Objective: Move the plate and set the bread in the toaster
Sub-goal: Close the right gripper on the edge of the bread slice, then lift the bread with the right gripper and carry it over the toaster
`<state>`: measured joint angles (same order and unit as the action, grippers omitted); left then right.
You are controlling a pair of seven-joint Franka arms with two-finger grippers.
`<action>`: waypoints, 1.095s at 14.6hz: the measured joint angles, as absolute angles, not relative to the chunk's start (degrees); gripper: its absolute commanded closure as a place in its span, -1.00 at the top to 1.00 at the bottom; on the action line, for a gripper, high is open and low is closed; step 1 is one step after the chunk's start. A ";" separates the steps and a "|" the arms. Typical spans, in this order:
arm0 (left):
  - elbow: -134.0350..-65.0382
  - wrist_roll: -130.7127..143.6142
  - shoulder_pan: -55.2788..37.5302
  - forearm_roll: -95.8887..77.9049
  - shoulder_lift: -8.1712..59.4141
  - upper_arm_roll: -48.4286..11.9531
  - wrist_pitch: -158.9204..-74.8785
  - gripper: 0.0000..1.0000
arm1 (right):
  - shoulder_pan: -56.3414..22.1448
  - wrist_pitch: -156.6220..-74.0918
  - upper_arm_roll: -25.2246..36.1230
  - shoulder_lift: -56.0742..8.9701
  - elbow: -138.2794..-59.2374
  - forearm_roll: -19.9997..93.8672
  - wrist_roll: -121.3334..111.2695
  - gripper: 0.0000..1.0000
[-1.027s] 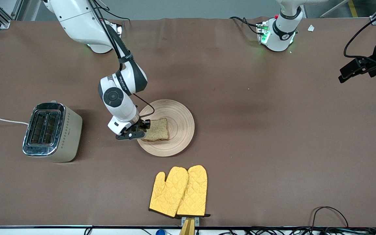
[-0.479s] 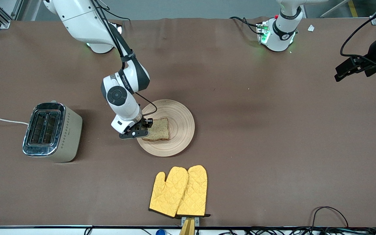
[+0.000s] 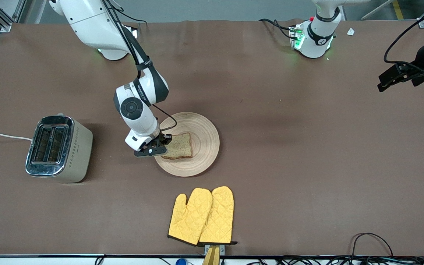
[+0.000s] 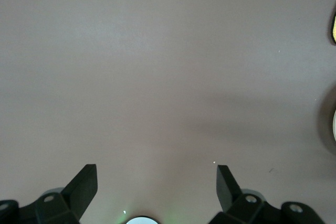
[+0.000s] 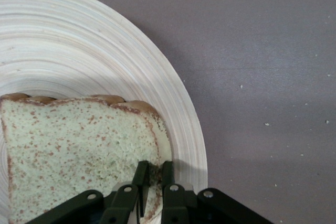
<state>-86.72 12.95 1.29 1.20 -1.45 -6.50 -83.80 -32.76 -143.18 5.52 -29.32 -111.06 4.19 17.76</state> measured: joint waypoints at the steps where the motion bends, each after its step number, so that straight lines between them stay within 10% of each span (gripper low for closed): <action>1: -86.72 12.95 1.29 1.20 -1.46 -6.50 -83.81 1.00 | -32.76 -143.18 5.54 -29.33 -111.07 4.19 17.76 -0.94; 7: -86.71 12.95 1.29 1.20 -1.49 -6.50 -83.81 1.00 | -32.73 -139.46 5.76 -29.06 -110.02 4.19 17.77 -0.99; 16: -86.16 12.94 1.34 0.25 -1.53 -6.30 -84.05 1.00 | -31.49 -96.43 12.19 -20.03 -89.76 -9.83 17.44 -0.99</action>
